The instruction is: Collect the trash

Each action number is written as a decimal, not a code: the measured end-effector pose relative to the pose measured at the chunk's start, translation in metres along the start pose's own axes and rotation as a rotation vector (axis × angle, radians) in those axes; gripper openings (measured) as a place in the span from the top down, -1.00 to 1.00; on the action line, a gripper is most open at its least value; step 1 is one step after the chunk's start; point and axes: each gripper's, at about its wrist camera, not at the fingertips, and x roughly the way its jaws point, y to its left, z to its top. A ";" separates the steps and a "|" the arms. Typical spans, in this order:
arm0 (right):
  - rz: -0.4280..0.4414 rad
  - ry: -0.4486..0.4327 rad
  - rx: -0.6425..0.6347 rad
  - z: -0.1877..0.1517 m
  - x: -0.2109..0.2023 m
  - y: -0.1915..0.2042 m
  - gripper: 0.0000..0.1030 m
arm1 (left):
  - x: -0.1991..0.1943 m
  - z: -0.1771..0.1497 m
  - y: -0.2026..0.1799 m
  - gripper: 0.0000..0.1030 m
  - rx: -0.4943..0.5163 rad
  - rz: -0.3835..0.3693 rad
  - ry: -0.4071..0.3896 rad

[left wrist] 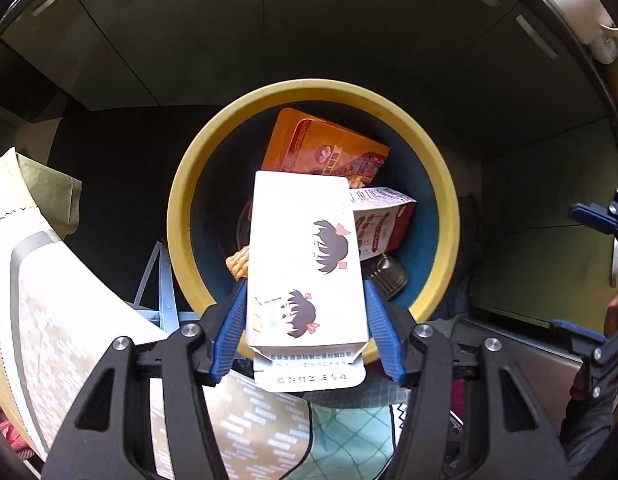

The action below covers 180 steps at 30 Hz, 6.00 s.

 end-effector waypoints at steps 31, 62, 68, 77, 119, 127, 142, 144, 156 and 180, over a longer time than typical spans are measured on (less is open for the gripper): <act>0.130 -0.036 -0.470 0.030 -0.027 0.207 -0.59 | -0.111 -0.326 0.201 -0.34 -0.283 0.222 -0.004; 0.401 0.055 -0.744 0.017 0.101 0.446 0.06 | -0.130 -0.446 0.177 0.87 -0.519 0.240 -0.412; 0.373 0.090 -0.727 0.017 0.117 0.450 0.36 | -0.133 -0.471 0.150 0.87 -0.524 0.265 -0.468; 0.392 0.009 -0.630 0.026 0.095 0.420 0.91 | -0.139 -0.484 0.126 0.85 -0.525 0.296 -0.527; -0.134 -0.306 0.390 -0.056 0.001 0.003 -0.40 | -0.086 -0.113 -0.053 0.83 -0.005 0.069 -0.534; -0.078 -0.300 0.509 -0.094 0.004 -0.022 -0.40 | -0.036 -0.038 -0.073 0.82 -0.055 0.005 -0.476; -0.058 -0.287 0.497 -0.106 0.005 -0.013 -0.46 | 0.021 -0.003 -0.050 -0.50 -0.226 0.090 -0.366; -0.063 -0.291 0.493 -0.105 0.002 -0.010 -0.46 | 0.017 -0.015 -0.046 -0.50 -0.231 0.083 -0.382; -0.029 -0.357 0.310 -0.080 -0.026 0.059 -0.70 | -0.111 -0.231 -0.018 -0.86 -0.258 0.213 -0.748; -0.058 -0.623 -0.016 -0.068 -0.087 0.248 -0.92 | -0.151 -0.561 0.017 -0.87 -0.895 0.623 -0.945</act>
